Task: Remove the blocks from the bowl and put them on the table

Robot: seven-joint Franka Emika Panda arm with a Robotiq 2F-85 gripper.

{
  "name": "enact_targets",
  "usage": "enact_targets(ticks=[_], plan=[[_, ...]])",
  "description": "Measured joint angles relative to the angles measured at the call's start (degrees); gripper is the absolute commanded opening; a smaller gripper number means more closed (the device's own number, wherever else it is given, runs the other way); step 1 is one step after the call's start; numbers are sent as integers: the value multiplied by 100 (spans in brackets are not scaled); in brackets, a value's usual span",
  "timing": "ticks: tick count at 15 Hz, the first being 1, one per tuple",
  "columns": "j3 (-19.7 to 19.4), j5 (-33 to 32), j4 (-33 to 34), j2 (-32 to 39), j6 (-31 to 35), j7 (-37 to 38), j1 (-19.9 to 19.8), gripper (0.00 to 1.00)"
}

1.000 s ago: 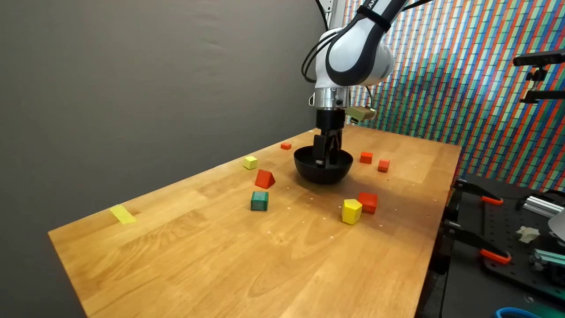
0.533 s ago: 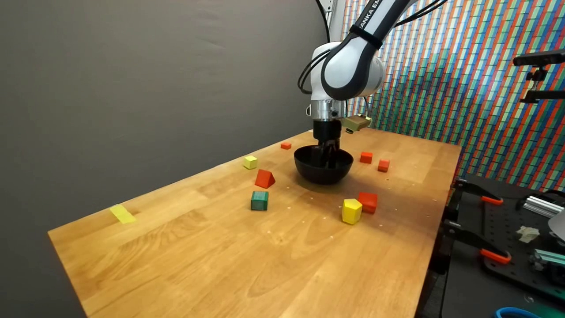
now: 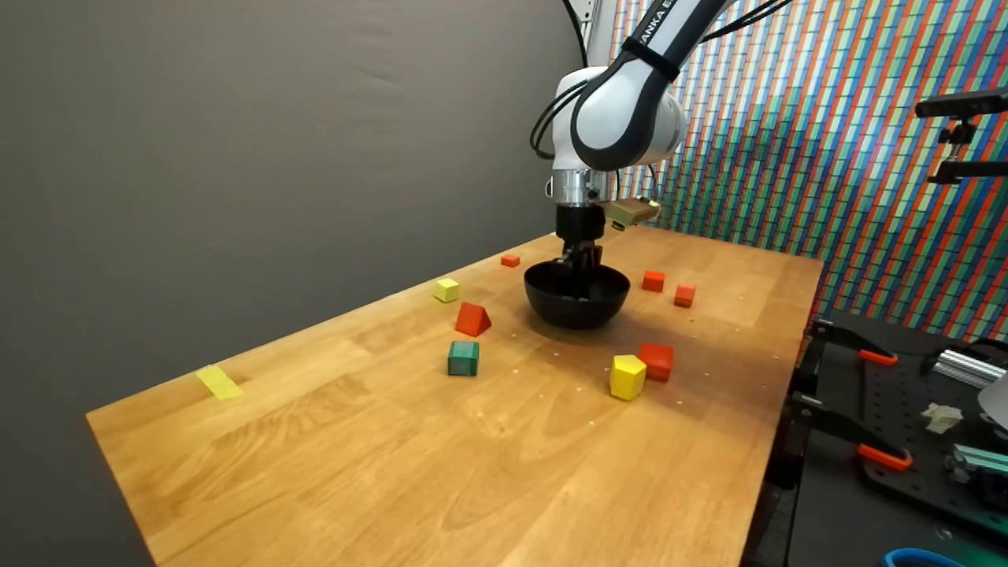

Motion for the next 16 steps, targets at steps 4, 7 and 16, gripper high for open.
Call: enact_targets(ticks=[4,7,16], plan=[[-118,0,-216,-390,242,171,-9,18],[-380,-102,-708,-1036,662,391,-10,18],[-1310,-824,-1848,-2329,1241,974,-535,18]])
